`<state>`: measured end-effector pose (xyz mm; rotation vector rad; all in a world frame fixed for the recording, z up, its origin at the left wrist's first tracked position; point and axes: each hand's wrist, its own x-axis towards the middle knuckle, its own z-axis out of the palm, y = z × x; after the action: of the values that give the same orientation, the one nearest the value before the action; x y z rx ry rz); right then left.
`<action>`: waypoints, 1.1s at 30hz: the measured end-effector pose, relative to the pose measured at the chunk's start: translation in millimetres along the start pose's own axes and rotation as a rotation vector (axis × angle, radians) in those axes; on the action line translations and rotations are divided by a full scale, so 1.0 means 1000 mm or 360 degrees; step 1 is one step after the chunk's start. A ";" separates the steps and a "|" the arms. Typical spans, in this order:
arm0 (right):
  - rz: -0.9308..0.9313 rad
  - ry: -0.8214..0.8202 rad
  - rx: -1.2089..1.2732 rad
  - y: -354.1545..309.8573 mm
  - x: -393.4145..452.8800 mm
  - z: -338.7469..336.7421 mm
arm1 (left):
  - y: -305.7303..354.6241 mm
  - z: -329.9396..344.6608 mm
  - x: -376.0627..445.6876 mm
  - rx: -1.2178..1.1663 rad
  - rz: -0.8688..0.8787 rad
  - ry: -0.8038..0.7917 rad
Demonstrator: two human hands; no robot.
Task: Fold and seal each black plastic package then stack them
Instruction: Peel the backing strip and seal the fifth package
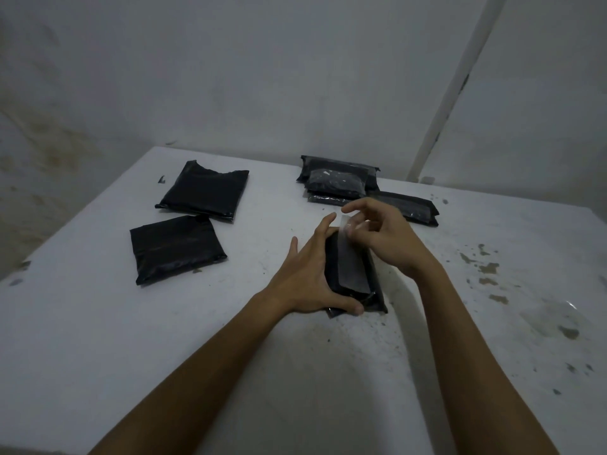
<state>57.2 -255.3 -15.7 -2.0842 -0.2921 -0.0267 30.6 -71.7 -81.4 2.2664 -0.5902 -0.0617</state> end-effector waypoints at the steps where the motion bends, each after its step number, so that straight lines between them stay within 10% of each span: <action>1: 0.0015 -0.0019 0.0062 -0.001 0.000 -0.002 | 0.000 0.000 0.000 0.0001 0.0001 -0.0003; 33: -0.0091 0.0152 -0.0048 0.012 0.010 0.015 | -0.001 0.002 0.001 -0.0027 0.0010 0.0039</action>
<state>67.9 -245.8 -32.2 -2.0970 -0.2949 -0.1653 31.4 -73.2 -83.0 2.2461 -0.5817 -0.0358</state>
